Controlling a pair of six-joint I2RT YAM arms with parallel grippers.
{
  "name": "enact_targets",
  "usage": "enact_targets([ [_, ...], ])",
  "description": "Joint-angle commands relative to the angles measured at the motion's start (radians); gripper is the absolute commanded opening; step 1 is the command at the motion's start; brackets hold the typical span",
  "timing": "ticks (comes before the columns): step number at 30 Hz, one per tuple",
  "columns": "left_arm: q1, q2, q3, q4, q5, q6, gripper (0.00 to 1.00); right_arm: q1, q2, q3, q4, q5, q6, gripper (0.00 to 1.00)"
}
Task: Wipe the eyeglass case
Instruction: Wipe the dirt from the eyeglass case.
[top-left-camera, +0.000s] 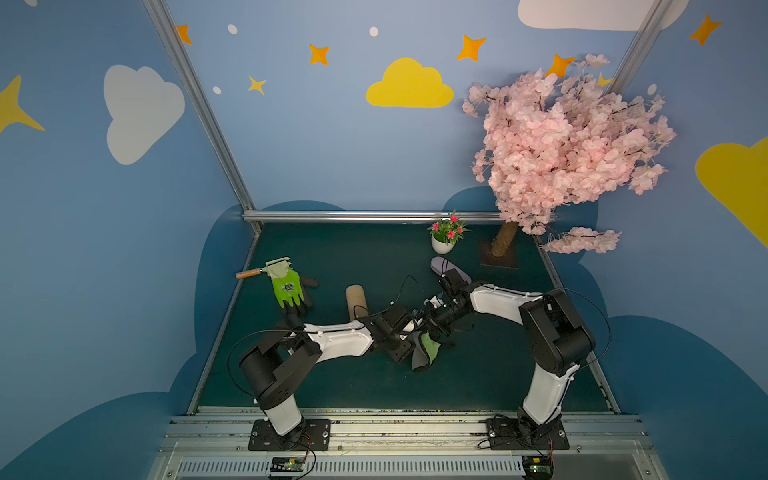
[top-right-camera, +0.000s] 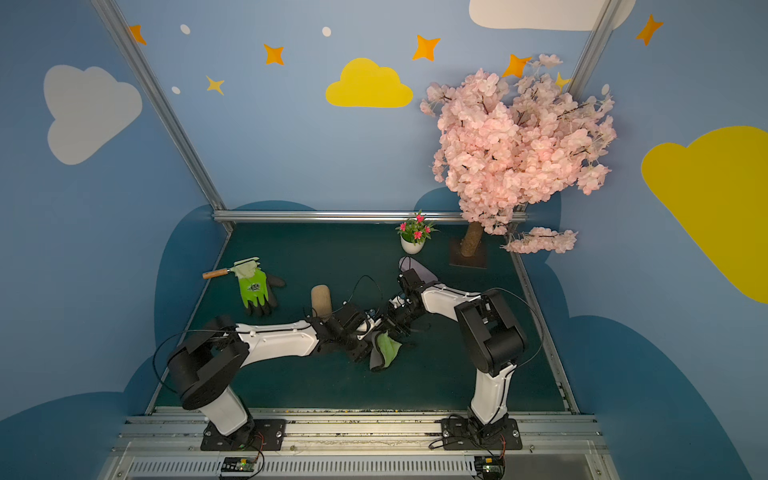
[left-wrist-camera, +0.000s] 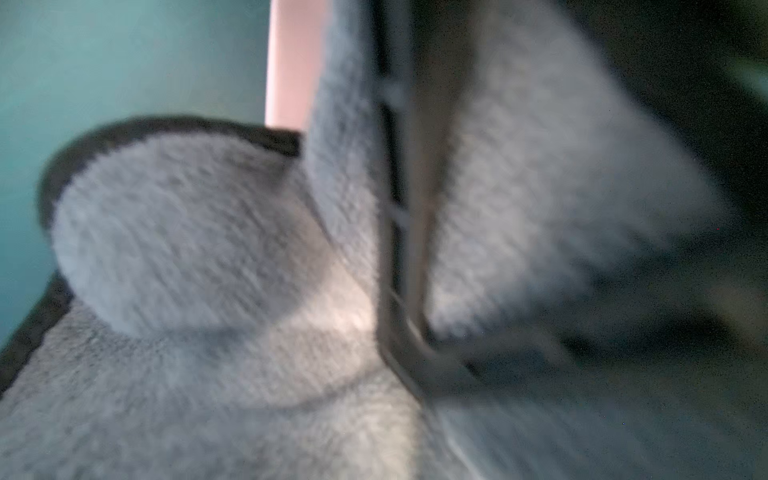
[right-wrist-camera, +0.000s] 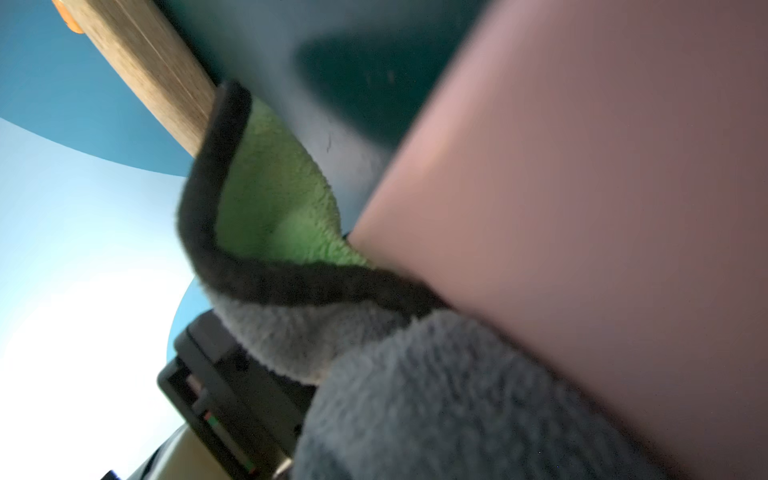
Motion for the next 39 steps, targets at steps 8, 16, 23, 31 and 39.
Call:
enact_targets([
  [8, -0.042, -0.012, -0.086, 0.025, -0.184, 0.091, 0.03, -0.125, -0.005, 0.169, -0.410, 0.654, -0.310, 0.00],
  [16, -0.155, 0.067, -0.061, 0.091, -0.439, 0.163, 0.03, -0.060, 0.068, 0.500, -0.591, 0.386, -0.396, 0.00],
  [23, -0.180, 0.090, -0.043, 0.079, -0.490, 0.165, 0.03, 0.060, 0.169, 0.379, -0.457, 0.115, -0.320, 0.00],
  [31, -0.180, 0.083, -0.043, 0.062, -0.497, 0.143, 0.03, -0.098, 0.110, 0.255, -0.551, 0.459, -0.408, 0.00],
  [39, -0.184, 0.092, -0.037, 0.052, -0.518, 0.128, 0.03, -0.113, 0.088, 0.298, -0.636, 0.812, -0.437, 0.00],
])
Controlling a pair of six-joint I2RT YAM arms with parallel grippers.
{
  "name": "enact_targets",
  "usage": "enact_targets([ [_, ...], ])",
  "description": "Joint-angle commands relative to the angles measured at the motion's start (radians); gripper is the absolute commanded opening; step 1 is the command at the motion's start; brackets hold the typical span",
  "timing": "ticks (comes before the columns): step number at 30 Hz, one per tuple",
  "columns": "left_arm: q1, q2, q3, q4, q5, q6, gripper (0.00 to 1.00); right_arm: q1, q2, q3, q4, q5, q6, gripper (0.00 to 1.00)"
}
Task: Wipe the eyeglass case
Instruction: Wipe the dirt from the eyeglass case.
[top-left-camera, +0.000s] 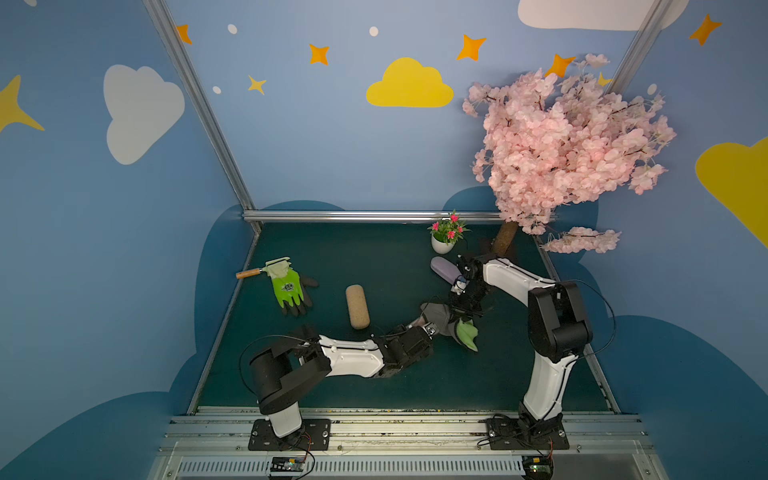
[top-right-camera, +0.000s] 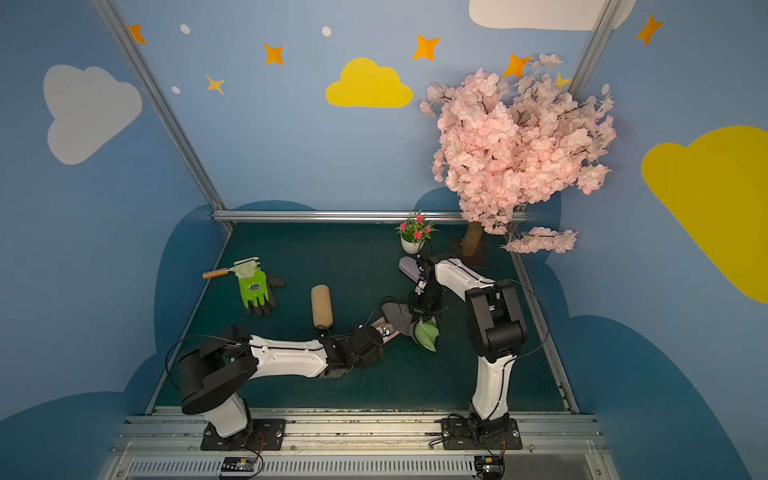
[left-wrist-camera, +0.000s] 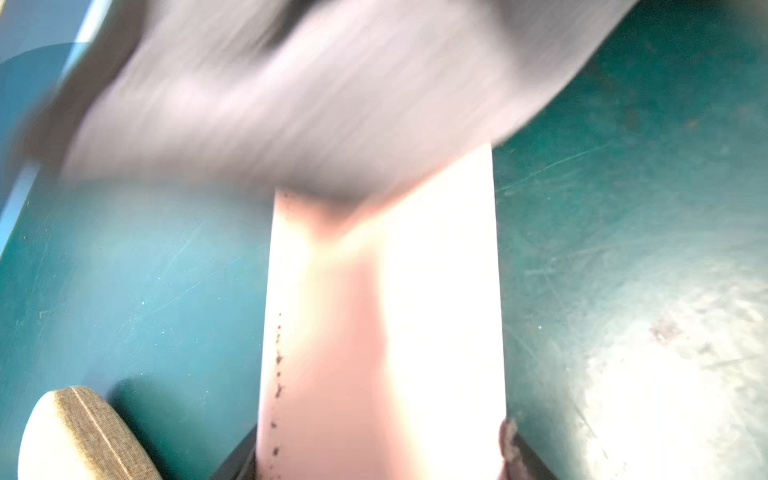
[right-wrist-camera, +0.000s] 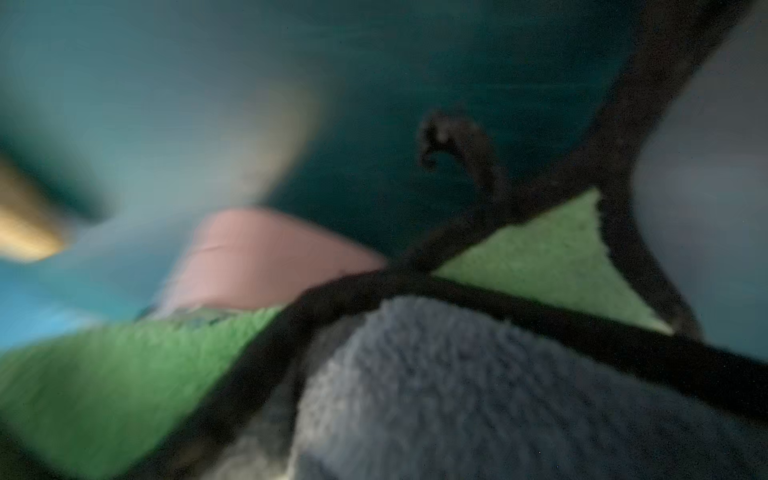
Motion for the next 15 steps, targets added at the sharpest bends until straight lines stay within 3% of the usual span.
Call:
enact_targets([
  [1, 0.012, 0.052, -0.017, -0.085, -0.065, 0.002, 0.03, 0.046, 0.014, 0.036, -0.084, 0.240, -0.025, 0.00],
  [7, 0.008, 0.060, -0.015, -0.081, -0.075, 0.004, 0.03, 0.148, -0.030, 0.221, -0.071, -0.038, 0.021, 0.00],
  [15, -0.002, 0.077, -0.018, -0.066, -0.065, 0.017, 0.03, 0.117, 0.213, 0.492, -0.003, -0.167, 0.024, 0.00],
])
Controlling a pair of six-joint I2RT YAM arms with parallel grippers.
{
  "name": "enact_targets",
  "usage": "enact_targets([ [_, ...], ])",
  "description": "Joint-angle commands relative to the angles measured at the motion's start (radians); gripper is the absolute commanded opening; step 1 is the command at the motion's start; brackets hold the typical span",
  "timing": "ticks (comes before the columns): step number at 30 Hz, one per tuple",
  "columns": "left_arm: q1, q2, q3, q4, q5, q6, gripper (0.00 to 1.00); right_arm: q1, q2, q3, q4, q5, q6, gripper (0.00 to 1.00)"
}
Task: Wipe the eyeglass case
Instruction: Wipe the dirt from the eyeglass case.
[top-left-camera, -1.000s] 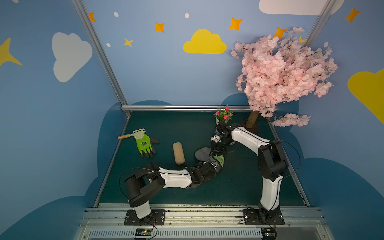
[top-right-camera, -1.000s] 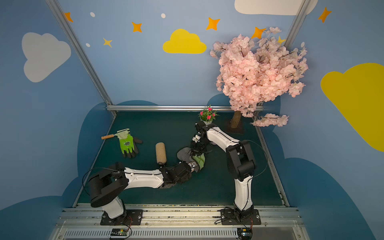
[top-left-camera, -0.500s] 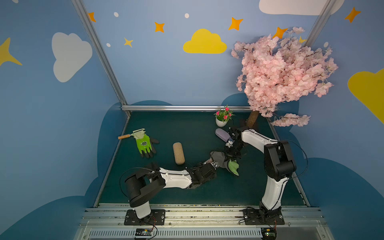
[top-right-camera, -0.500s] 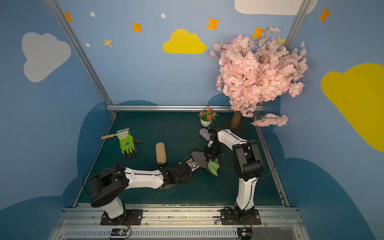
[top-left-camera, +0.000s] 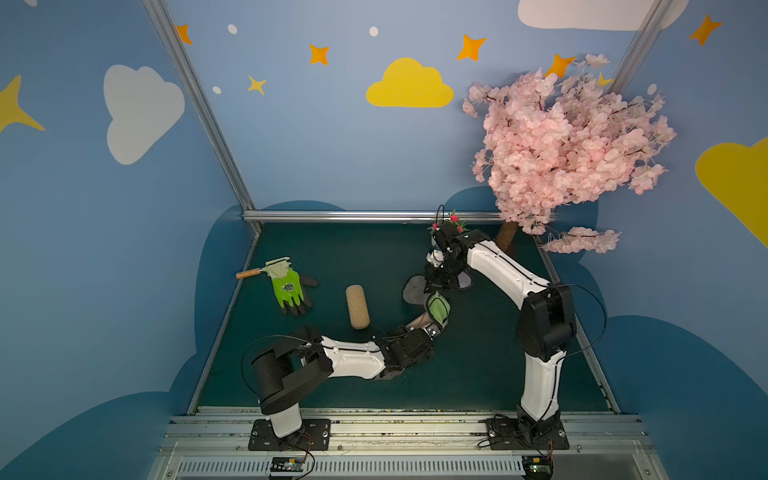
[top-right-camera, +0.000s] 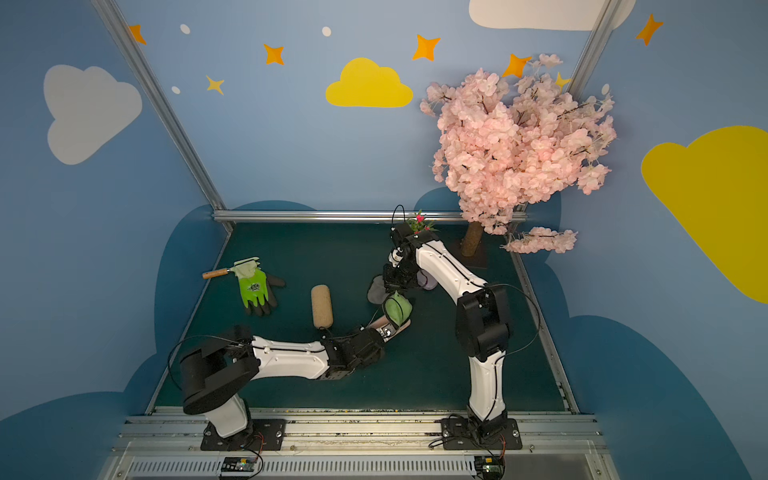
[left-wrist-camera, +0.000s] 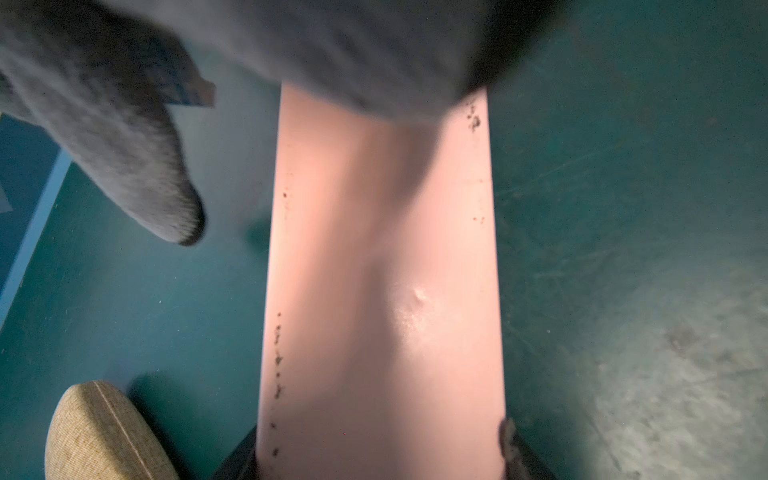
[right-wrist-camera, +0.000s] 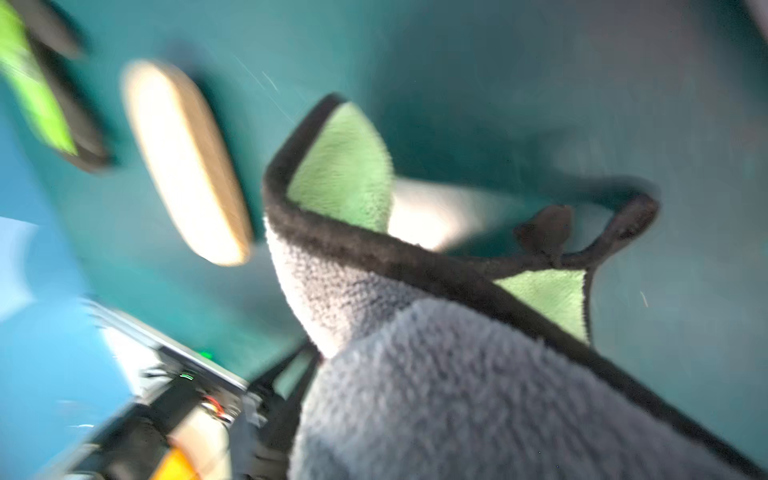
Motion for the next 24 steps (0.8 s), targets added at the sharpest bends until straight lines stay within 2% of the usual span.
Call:
enact_targets([
  [1, 0.014, 0.068, -0.019, -0.077, -0.019, 0.014, 0.03, -0.014, 0.150, 0.078, -0.050, -0.037, -0.022, 0.00],
  [4, 0.013, 0.072, -0.015, -0.085, -0.017, 0.006, 0.03, -0.019, 0.151, -0.001, -0.069, 0.031, -0.039, 0.00],
  [9, 0.012, 0.075, -0.011, -0.106, -0.014, -0.016, 0.03, -0.036, 0.003, -0.242, -0.042, 0.150, -0.053, 0.00],
  [16, 0.013, 0.081, -0.008, -0.112, -0.014, -0.025, 0.03, -0.027, -0.062, -0.447, 0.036, 0.162, -0.005, 0.00],
  [22, 0.012, 0.079, -0.007, -0.123, 0.003, -0.028, 0.03, -0.061, -0.109, -0.547, 0.085, 0.160, 0.038, 0.00],
  [24, 0.013, 0.072, -0.010, -0.125, 0.018, -0.026, 0.03, -0.089, -0.126, -0.579, 0.107, 0.125, 0.045, 0.00],
])
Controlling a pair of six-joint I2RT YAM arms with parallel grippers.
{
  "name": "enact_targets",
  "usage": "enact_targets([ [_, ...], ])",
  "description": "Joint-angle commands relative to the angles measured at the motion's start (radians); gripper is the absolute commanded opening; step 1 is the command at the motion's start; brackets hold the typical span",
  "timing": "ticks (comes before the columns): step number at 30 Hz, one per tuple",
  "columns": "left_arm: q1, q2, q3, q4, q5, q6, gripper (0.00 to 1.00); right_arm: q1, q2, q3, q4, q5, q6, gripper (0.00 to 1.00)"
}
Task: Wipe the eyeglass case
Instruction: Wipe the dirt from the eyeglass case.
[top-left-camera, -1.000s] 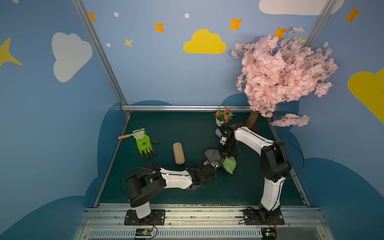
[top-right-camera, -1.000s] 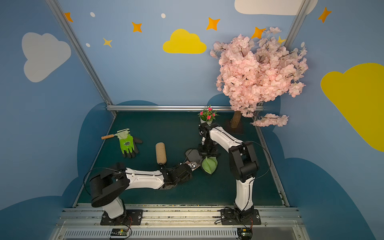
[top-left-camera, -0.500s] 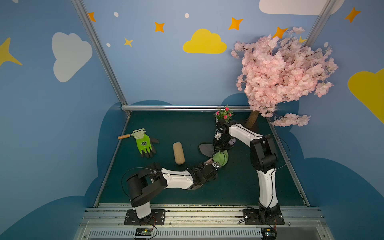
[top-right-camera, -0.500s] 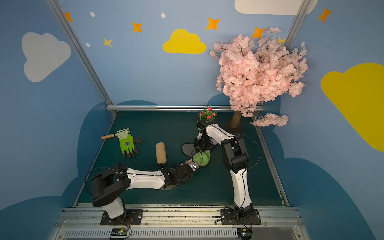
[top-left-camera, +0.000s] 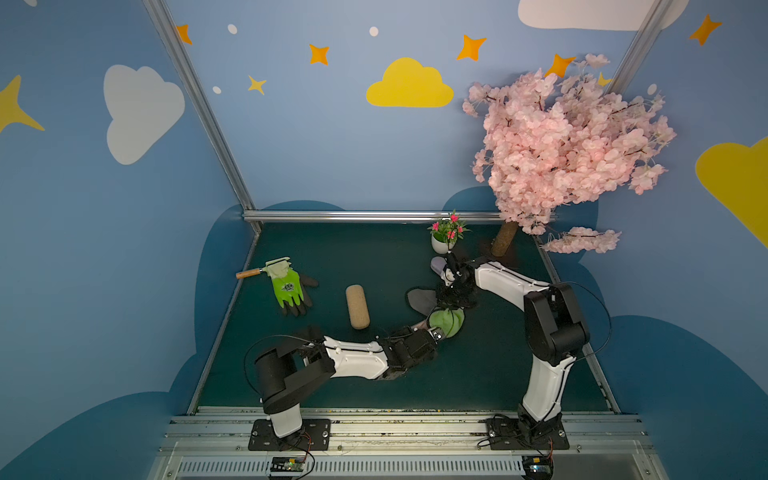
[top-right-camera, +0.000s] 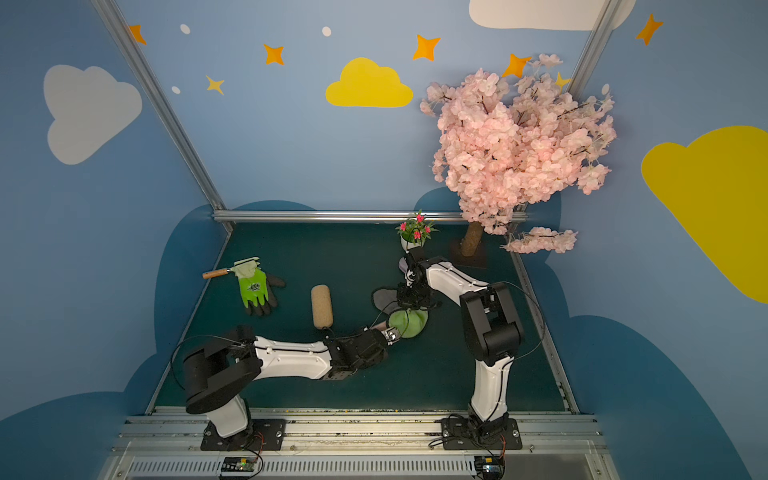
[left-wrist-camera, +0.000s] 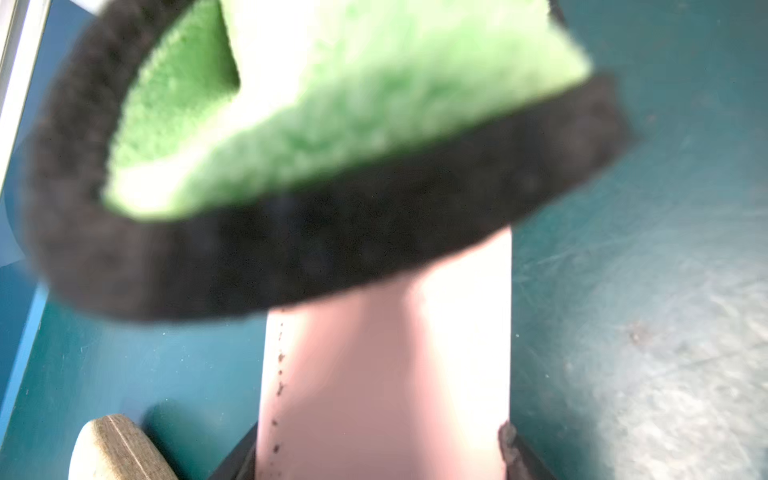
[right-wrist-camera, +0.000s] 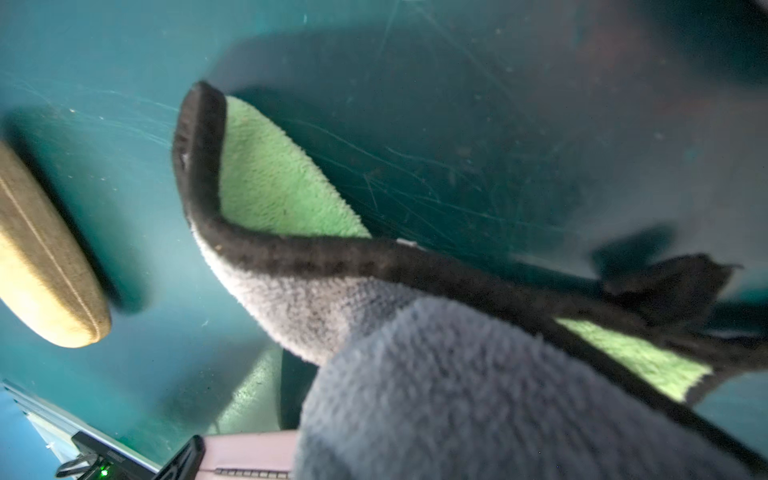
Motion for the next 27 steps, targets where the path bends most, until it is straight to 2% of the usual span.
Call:
enact_targets([
  [1, 0.026, 0.053, -0.042, -0.106, 0.014, -0.110, 0.03, -0.036, -0.004, -0.105, -0.204, -0.022, 0.017, 0.00],
  [4, 0.036, 0.023, -0.040, -0.132, 0.122, -0.111, 0.03, -0.037, -0.022, -0.126, -0.172, -0.167, 0.012, 0.00],
  [6, 0.050, -0.006, -0.021, -0.183, 0.252, -0.105, 0.03, -0.039, -0.067, -0.139, -0.146, -0.247, 0.023, 0.00],
  [8, 0.072, -0.025, 0.008, -0.242, 0.379, -0.108, 0.03, -0.059, -0.114, -0.132, -0.146, -0.270, 0.030, 0.00],
  [11, 0.137, -0.055, 0.044, -0.322, 0.640, -0.117, 0.03, -0.110, -0.175, -0.105, -0.156, -0.311, 0.032, 0.00],
  [13, 0.166, -0.074, 0.061, -0.354, 0.712, -0.125, 0.03, -0.141, -0.202, -0.085, -0.168, -0.331, 0.026, 0.00],
  [15, 0.208, -0.083, 0.079, -0.392, 0.836, -0.123, 0.03, -0.175, -0.223, -0.069, -0.181, -0.347, 0.021, 0.00],
  [21, 0.300, -0.011, 0.167, -0.504, 1.048, -0.161, 0.05, -0.237, -0.277, -0.070, -0.188, -0.355, 0.014, 0.00],
  [27, 0.368, 0.056, 0.228, -0.559, 1.158, -0.247, 0.12, -0.269, -0.316, -0.114, -0.183, -0.323, 0.013, 0.00],
])
